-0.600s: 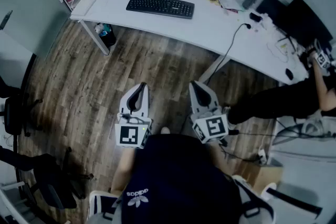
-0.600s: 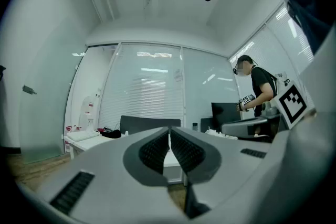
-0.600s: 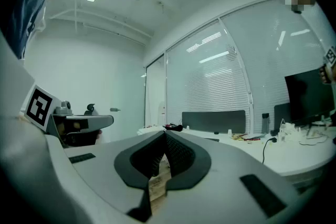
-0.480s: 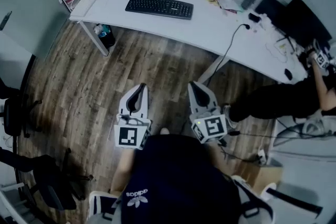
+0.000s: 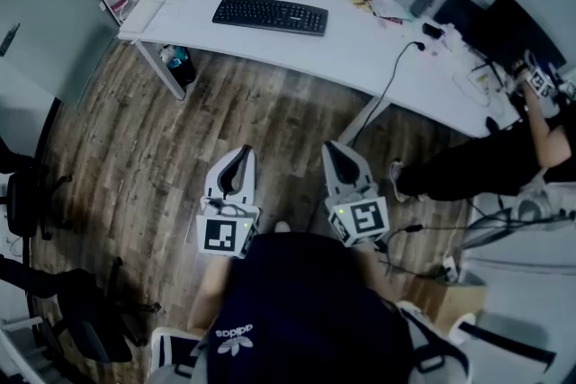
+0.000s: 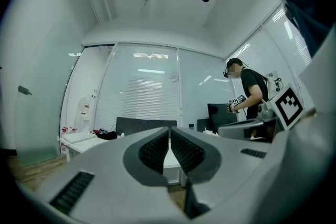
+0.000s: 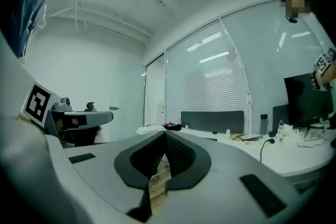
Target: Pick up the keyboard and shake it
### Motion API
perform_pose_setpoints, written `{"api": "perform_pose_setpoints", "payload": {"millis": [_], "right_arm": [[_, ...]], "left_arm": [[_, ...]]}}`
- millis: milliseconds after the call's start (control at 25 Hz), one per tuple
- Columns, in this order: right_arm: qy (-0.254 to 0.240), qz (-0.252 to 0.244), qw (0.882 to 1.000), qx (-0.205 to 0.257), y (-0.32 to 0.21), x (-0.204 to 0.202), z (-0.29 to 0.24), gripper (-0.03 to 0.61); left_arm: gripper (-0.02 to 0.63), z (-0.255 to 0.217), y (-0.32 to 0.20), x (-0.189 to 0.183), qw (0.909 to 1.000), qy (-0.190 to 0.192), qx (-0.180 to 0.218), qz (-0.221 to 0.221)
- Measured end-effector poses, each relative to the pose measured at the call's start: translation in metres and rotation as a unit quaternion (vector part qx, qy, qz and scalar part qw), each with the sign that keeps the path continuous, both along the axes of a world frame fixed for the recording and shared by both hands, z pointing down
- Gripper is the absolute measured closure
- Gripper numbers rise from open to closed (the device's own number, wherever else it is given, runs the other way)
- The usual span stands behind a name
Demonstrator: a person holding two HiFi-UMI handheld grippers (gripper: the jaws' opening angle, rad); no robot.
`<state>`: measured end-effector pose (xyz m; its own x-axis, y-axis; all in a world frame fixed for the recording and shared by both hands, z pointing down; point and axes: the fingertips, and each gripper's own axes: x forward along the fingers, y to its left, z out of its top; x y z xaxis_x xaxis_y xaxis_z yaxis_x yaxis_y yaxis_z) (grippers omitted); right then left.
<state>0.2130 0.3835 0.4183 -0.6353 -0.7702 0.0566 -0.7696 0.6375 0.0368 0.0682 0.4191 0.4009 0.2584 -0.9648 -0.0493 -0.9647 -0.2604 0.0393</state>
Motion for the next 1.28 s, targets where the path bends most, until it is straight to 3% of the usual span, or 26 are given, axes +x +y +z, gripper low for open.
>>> {"api": "perform_pose_setpoints", "payload": {"millis": [280, 480, 800, 1280], "right_arm": [[-0.014, -0.012, 1.0, -0.005, 0.007, 0.01, 0.0, 0.574], [-0.006, -0.01, 1.0, -0.009, 0.005, 0.013, 0.004, 0.573], [0.005, -0.002, 1.0, -0.024, -0.017, -0.011, 0.017, 0.574], [-0.01, 0.059, 0.998, -0.036, -0.119, -0.079, -0.001, 0.574]], "left_arm": [[0.6, 0.0, 0.002, 0.021, 0.9997, -0.003, -0.001, 0.026], [0.6, 0.0, 0.004, 0.017, 0.9997, -0.006, -0.009, 0.023], [0.6, 0.006, -0.026, -0.023, 0.9999, 0.007, -0.012, 0.009], [0.6, -0.006, -0.125, -0.111, 0.9989, 0.024, -0.025, 0.031]]}}
